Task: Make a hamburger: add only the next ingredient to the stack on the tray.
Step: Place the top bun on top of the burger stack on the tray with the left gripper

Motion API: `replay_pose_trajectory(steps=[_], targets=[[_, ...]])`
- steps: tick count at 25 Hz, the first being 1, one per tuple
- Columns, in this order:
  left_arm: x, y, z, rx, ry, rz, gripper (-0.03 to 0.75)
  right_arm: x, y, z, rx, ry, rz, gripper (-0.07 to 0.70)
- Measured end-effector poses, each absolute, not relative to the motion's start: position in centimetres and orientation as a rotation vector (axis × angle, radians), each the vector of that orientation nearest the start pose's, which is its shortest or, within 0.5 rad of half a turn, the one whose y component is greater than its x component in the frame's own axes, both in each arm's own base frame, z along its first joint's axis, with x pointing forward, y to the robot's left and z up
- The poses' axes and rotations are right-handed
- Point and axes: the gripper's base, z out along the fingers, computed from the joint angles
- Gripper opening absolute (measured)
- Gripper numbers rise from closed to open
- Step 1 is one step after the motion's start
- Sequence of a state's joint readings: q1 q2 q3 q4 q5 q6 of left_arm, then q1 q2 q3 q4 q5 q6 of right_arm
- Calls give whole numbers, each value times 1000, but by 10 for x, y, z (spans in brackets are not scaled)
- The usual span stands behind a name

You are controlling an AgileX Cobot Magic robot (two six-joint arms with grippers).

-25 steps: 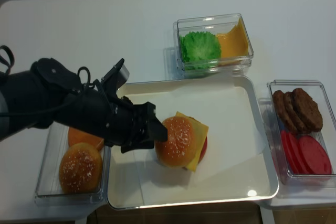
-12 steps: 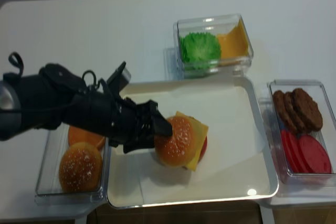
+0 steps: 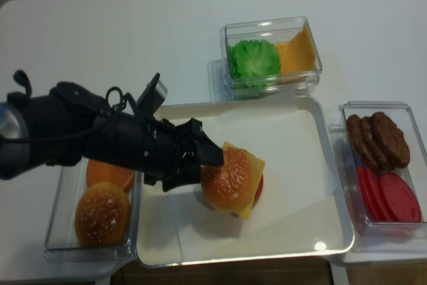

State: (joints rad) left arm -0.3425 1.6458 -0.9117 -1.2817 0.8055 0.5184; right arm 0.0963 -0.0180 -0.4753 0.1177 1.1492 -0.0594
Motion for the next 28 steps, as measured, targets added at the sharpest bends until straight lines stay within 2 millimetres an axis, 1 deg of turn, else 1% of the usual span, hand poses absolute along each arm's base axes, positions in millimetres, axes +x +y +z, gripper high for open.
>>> replay_pose_trajectory(steps=[8,20,28], targets=[[273,-165,217,-67,2634,-1373,489,-10,9,264,-178,2130,165,260],[275,-165,214,-87,2632,-1349,489,-10,9,264,-178,2130,165,260],[273,-171,215,-96,2624,-1375,489,-10,9,264,-178,2130,165,260]])
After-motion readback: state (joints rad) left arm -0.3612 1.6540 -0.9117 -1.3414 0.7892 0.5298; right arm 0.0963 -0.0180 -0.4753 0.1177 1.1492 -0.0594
